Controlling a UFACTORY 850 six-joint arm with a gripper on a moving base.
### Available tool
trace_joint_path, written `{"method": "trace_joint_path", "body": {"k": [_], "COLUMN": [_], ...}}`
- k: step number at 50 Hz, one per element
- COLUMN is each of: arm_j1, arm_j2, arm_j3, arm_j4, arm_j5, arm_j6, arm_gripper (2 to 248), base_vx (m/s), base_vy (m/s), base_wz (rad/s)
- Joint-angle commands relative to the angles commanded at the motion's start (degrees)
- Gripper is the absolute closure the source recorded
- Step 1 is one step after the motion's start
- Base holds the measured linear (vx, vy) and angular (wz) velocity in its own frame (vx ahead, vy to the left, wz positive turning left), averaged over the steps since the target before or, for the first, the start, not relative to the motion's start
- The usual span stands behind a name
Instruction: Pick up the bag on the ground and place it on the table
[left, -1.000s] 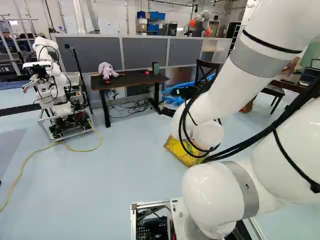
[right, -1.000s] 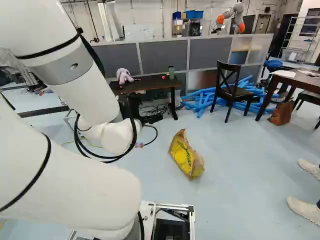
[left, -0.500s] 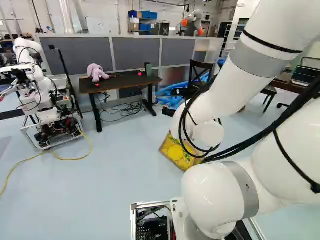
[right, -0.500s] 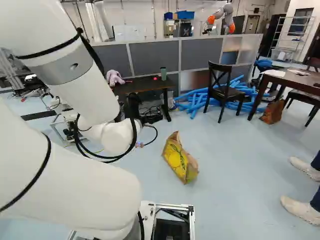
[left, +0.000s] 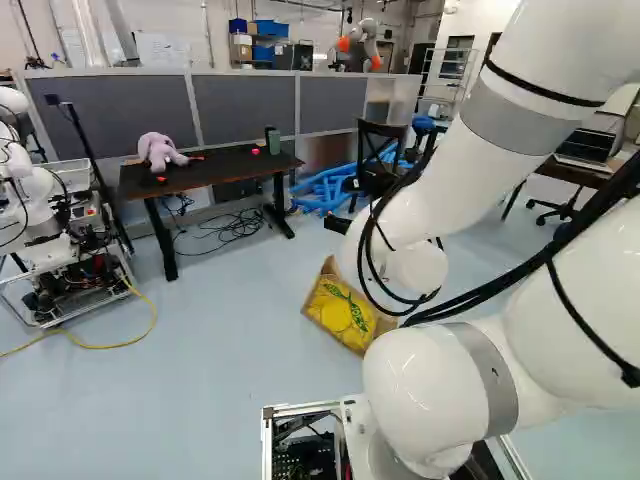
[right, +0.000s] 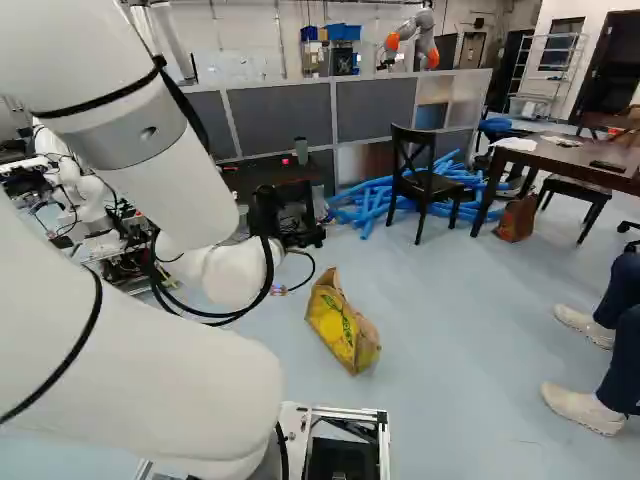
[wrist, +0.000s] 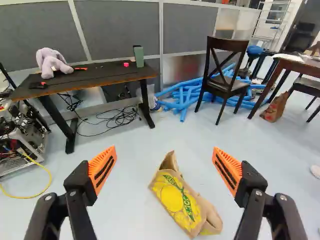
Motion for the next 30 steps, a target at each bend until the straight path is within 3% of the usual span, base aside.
{"method": "trace_joint_path", "body": {"k": [18, 30], "arm_j1": [0.0, 0.0], "arm_j2": [0.0, 0.0], "arm_j3": [0.0, 0.0], "arm_j4": [0.0, 0.0], "arm_j5": [0.0, 0.0], "arm_j6": [0.0, 0.0], "arm_gripper": [3, 3], "base_vx": [0.114, 0.108], "base_vy": [-0.081, -0.051], "base_wz": [-0.162, -0.015]}}
